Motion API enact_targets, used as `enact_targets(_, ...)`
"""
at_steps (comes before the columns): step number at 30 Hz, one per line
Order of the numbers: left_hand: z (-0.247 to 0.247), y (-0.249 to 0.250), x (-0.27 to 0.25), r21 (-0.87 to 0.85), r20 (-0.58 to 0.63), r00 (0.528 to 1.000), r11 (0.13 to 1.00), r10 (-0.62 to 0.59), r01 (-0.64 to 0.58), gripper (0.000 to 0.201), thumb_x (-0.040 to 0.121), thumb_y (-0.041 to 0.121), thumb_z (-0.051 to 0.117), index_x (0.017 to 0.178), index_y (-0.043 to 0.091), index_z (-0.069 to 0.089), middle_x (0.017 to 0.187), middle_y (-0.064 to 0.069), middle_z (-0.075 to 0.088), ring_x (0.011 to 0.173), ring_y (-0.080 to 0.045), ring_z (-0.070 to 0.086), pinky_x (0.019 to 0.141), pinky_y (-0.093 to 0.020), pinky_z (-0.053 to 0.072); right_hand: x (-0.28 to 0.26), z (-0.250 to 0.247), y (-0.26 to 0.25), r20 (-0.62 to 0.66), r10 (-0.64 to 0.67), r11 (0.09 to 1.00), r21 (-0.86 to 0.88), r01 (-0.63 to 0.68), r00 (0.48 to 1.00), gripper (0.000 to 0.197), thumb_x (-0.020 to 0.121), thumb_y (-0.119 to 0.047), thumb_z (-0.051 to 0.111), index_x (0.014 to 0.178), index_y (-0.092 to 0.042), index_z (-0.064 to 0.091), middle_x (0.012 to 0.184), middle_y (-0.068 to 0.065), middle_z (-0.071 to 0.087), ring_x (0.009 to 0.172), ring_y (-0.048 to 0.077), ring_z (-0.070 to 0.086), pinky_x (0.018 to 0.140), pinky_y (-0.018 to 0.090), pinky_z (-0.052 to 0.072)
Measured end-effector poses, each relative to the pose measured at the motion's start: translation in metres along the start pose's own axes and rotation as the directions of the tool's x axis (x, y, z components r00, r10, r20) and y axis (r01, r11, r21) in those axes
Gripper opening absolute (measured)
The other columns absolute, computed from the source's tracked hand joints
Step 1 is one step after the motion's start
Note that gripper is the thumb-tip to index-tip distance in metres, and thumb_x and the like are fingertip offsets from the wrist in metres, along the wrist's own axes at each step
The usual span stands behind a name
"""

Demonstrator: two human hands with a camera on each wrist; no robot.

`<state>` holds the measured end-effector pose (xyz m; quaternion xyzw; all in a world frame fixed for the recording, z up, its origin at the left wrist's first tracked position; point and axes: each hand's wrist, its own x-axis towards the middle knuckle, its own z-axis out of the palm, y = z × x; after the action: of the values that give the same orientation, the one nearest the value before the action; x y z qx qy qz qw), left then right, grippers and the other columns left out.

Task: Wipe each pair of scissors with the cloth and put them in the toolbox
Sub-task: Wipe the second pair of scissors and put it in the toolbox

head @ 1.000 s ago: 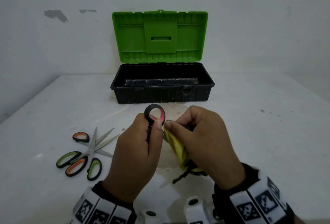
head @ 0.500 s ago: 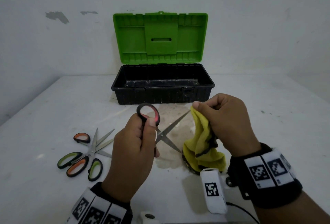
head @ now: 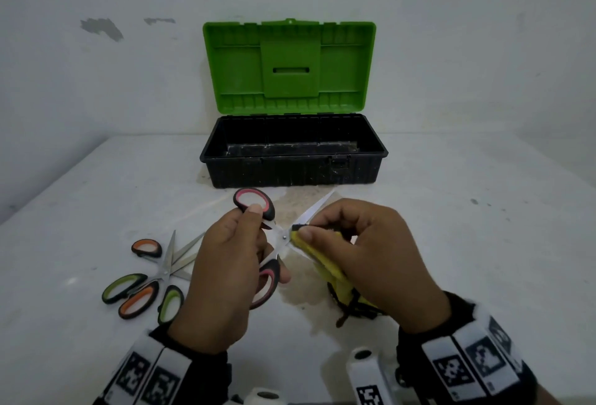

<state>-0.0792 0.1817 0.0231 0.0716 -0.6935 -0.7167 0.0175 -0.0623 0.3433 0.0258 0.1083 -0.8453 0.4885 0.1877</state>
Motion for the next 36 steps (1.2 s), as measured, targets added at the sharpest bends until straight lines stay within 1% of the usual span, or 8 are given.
enact_targets(3,-0.005,0.003,0.0,-0.02,0.011,1.0,0.999,-0.028,0.028,0.035,0.104,0.033,0.041,0.081,0.013,0.059,0.075,-0.034,0.048,0.039,-0.02,0.06,0.043,-0.028,0.042,-0.003,-0.002,-0.003,0.093,-0.005,1.0,0.03,0.002,0.996,0.012,0.078,-0.037,0.08,0.085,-0.028,0.075,0.079,-0.015,0.07,0.074,0.007,0.065,0.062,0.014,0.049)
enact_targets(5,-0.006,0.004,-0.001,-0.023,0.024,0.999,0.999,-0.048,0.048,0.032,0.104,0.033,0.041,0.088,0.014,0.061,0.084,-0.038,0.05,0.038,-0.019,0.059,0.045,-0.028,0.045,-0.006,-0.001,-0.004,0.113,0.004,1.0,-0.008,-0.003,0.994,0.013,0.078,-0.039,0.078,0.085,-0.028,0.074,0.079,-0.013,0.069,0.075,0.008,0.064,0.063,0.019,0.052)
enact_targets(10,-0.005,0.002,-0.004,-0.022,0.051,0.997,0.998,-0.06,0.061,0.033,0.102,0.034,0.044,0.092,0.007,0.061,0.077,-0.031,0.045,0.036,-0.018,0.055,0.035,-0.022,0.044,-0.001,0.002,0.0,-0.001,0.071,0.997,0.003,-0.071,0.997,0.017,0.077,-0.038,0.08,0.073,-0.026,0.069,0.072,-0.007,0.068,0.068,0.01,0.063,0.059,0.019,0.051)
enact_targets(15,-0.008,0.003,-0.002,-0.001,0.062,0.995,0.997,-0.081,0.081,0.036,0.102,0.033,0.045,0.074,0.01,0.047,0.061,-0.005,0.031,0.035,-0.02,0.05,0.033,-0.023,0.037,0.0,0.004,-0.003,-0.021,0.118,0.993,0.002,-0.118,0.993,0.022,0.075,-0.04,0.081,0.068,-0.028,0.064,0.068,-0.008,0.067,0.063,0.007,0.06,0.055,0.012,0.046)
enact_targets(20,-0.013,0.002,-0.001,0.025,0.083,0.992,0.995,-0.099,0.097,0.037,0.102,0.032,0.044,0.072,0.011,0.044,0.062,-0.007,0.029,0.038,-0.022,0.048,0.037,-0.024,0.041,0.005,-0.003,0.0,-0.144,0.158,0.98,0.144,-0.137,0.977,0.024,0.075,-0.032,0.083,0.067,-0.018,0.066,0.058,-0.009,0.064,0.05,0.0,0.053,0.049,0.012,0.042)
enact_targets(27,-0.013,0.002,0.003,0.088,0.068,0.99,0.989,-0.121,0.115,0.038,0.101,0.036,0.044,0.075,0.009,0.046,0.05,-0.003,0.04,0.035,-0.019,0.054,0.054,-0.034,0.045,0.003,-0.003,-0.001,-0.082,0.165,0.978,0.146,-0.152,0.983,0.025,0.074,-0.033,0.083,0.065,-0.019,0.065,0.057,-0.001,0.064,0.05,0.006,0.053,0.048,0.019,0.045)
enact_targets(30,-0.015,0.001,0.002,0.123,0.078,0.995,0.991,-0.061,0.051,0.038,0.102,0.036,0.043,0.073,0.012,0.045,0.055,-0.002,0.037,0.04,-0.022,0.056,0.047,-0.031,0.043,0.008,-0.008,0.006,-0.159,0.226,0.961,0.197,-0.194,0.961,0.027,0.074,-0.033,0.083,0.066,-0.016,0.065,0.057,0.007,0.066,0.05,0.012,0.057,0.049,0.027,0.049)
enact_targets(36,-0.014,0.0,0.001,0.158,0.102,0.995,0.987,-0.003,-0.013,0.038,0.103,0.034,0.042,0.072,0.012,0.045,0.053,0.0,0.035,0.042,-0.024,0.057,0.043,-0.027,0.043,0.003,-0.007,0.006,-0.144,0.219,0.961,0.202,-0.188,0.965,0.027,0.078,-0.03,0.081,0.066,-0.013,0.063,0.051,0.002,0.061,0.047,0.01,0.052,0.047,0.021,0.046)
